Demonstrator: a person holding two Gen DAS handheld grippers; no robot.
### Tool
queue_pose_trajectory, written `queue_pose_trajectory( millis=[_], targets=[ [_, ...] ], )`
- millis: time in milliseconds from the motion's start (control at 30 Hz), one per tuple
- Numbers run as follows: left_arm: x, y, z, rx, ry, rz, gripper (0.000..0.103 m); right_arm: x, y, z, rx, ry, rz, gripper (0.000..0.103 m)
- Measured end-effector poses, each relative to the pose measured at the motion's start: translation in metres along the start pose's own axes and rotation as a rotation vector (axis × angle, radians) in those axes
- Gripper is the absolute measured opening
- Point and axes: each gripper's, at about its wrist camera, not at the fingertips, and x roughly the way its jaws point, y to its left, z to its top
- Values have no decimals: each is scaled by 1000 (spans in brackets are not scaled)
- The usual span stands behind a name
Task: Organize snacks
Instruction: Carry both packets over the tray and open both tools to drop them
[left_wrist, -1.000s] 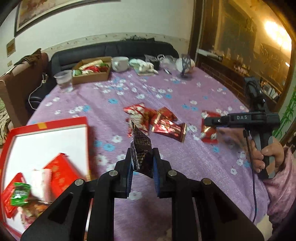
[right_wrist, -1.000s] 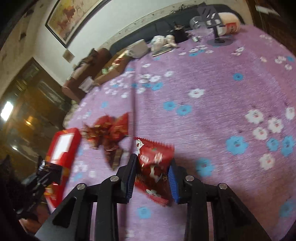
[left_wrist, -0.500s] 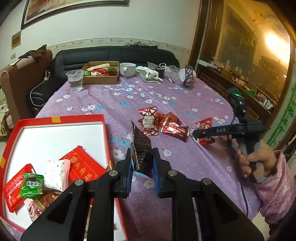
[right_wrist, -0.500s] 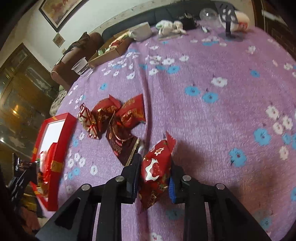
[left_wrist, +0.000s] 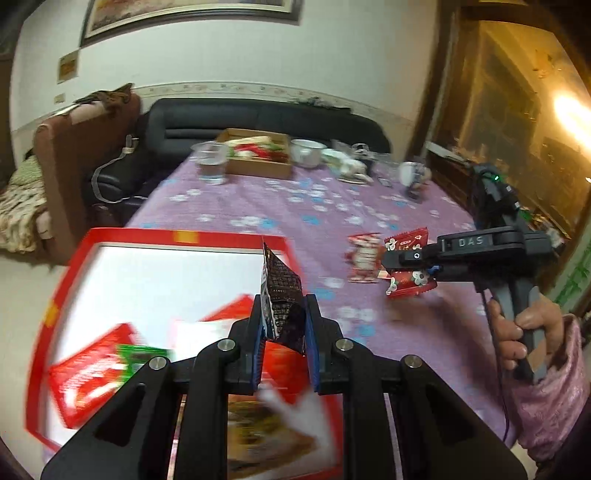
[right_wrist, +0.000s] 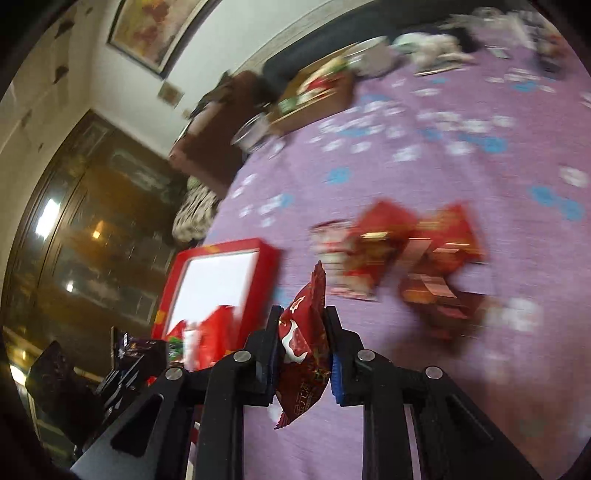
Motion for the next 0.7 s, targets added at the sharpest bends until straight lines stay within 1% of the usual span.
queue_pose_trajectory(
  millis=[67, 200, 333, 367, 433, 467, 500, 533, 567, 600, 700],
  targets=[
    [1, 13, 0, -8, 5, 41, 16, 23, 27, 3, -37, 31, 33, 21],
    [4, 37, -5, -31, 34, 109, 17, 71, 83, 0, -145, 91, 65, 21],
    [6, 48, -7, -22, 47, 188, 17, 104, 121, -7, -211, 143, 92, 22],
    [6, 49, -7, -13, 48, 214, 17, 111, 129, -8, -224, 154, 98, 24],
    [9, 52, -5, -6, 51, 257, 26, 123, 143, -13, -261, 178, 105, 25],
    [9, 54, -5, -6, 49, 275, 41, 125, 148, -14, -280, 178, 105, 27],
    [9, 56, -4, -6, 43, 293, 59, 124, 152, -15, -296, 168, 112, 36],
    [9, 57, -3, -10, 34, 306, 67, 121, 154, -16, -301, 157, 127, 41],
    [8, 58, -3, -14, 22, 318, 77, 115, 152, -14, -303, 138, 148, 50],
    [6, 59, -2, -17, 6, 326, 78, 107, 149, -12, -305, 112, 165, 55],
    [2, 55, 1, -13, -21, 337, 78, 81, 134, -2, -289, 30, 166, 57]
  ],
)
